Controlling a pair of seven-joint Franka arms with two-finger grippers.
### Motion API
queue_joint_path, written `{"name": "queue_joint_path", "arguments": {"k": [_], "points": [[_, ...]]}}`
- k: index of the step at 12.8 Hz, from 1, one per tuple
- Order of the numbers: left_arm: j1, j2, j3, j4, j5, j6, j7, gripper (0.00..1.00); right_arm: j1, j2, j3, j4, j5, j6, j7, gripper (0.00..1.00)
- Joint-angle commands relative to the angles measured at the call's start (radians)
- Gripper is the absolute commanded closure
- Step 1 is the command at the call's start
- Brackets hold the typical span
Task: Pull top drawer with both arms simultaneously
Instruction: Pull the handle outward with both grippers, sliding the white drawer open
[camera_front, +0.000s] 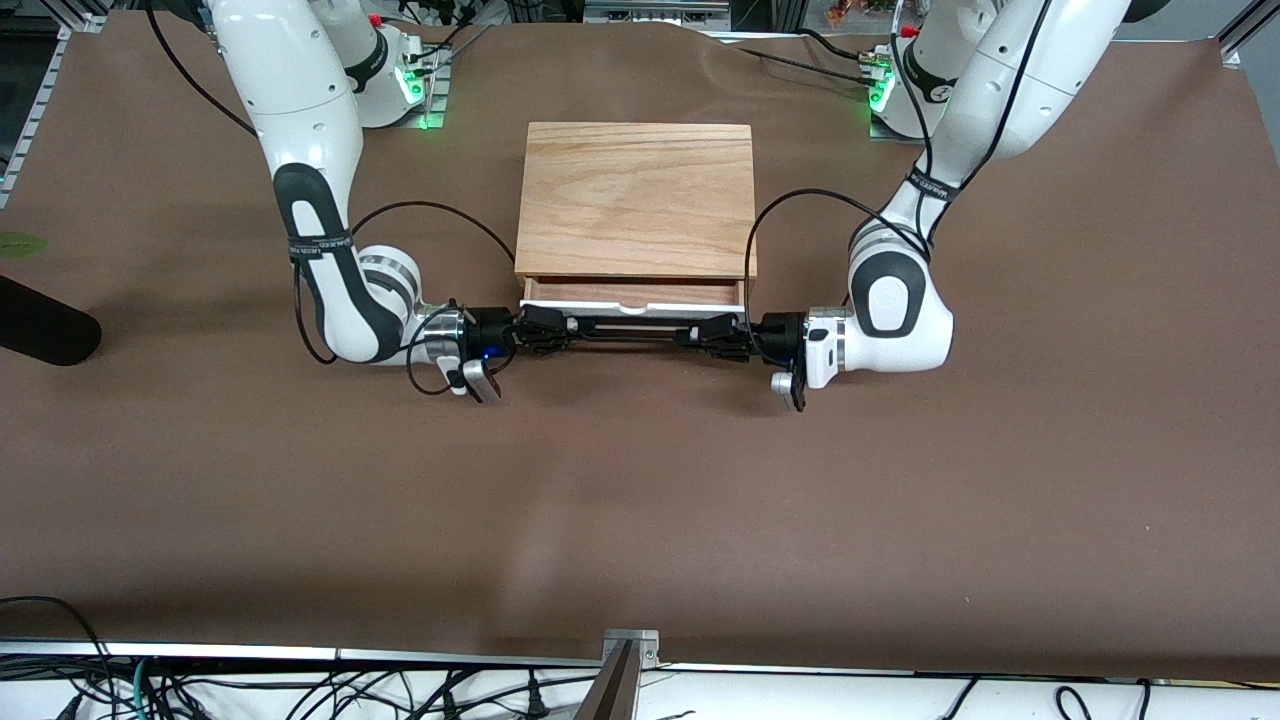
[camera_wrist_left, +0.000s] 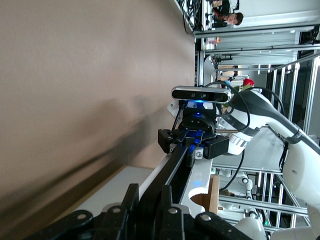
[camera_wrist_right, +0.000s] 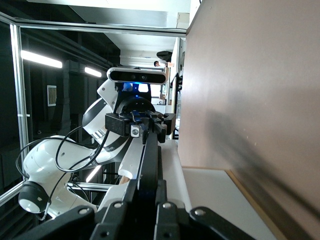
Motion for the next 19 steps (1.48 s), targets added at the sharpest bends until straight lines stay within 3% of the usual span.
{"name": "queue_joint_path", "arguments": {"k": [1,4,7,13,14,15,17,18,19], "points": [[-0.017,0.042,-0.009,0.087,-0.007,0.005,-0.073,1.00,-0.024,0.047,0.000,0.100,0.010,0.032,0.025,1.00],[-0.018,0.066,-0.006,0.137,0.005,0.005,-0.125,1.00,-0.042,0.064,0.000,0.153,0.008,0.052,0.064,1.00],[-0.018,0.097,-0.008,0.213,0.094,0.005,-0.216,1.00,-0.067,0.110,0.000,0.245,0.005,0.062,0.108,1.00],[-0.018,0.157,-0.006,0.290,0.095,0.009,-0.214,1.00,-0.098,0.151,-0.003,0.333,0.001,0.084,0.148,1.00],[-0.018,0.157,-0.006,0.290,0.095,0.014,-0.208,0.67,-0.099,0.162,-0.003,0.345,0.001,0.089,0.148,1.00],[-0.017,0.154,-0.005,0.287,0.095,0.022,-0.190,0.01,-0.101,0.168,-0.003,0.356,0.001,0.089,0.148,1.00],[-0.014,0.151,-0.006,0.283,0.094,0.026,-0.123,0.00,-0.102,0.170,-0.003,0.356,-0.001,0.089,0.148,0.99],[-0.011,0.151,-0.006,0.285,0.094,0.026,-0.118,0.00,-0.101,0.170,-0.003,0.356,-0.001,0.090,0.148,0.35],[-0.011,0.151,-0.006,0.285,0.094,0.026,-0.118,0.00,-0.101,0.170,-0.003,0.354,-0.001,0.092,0.138,0.00]]}}
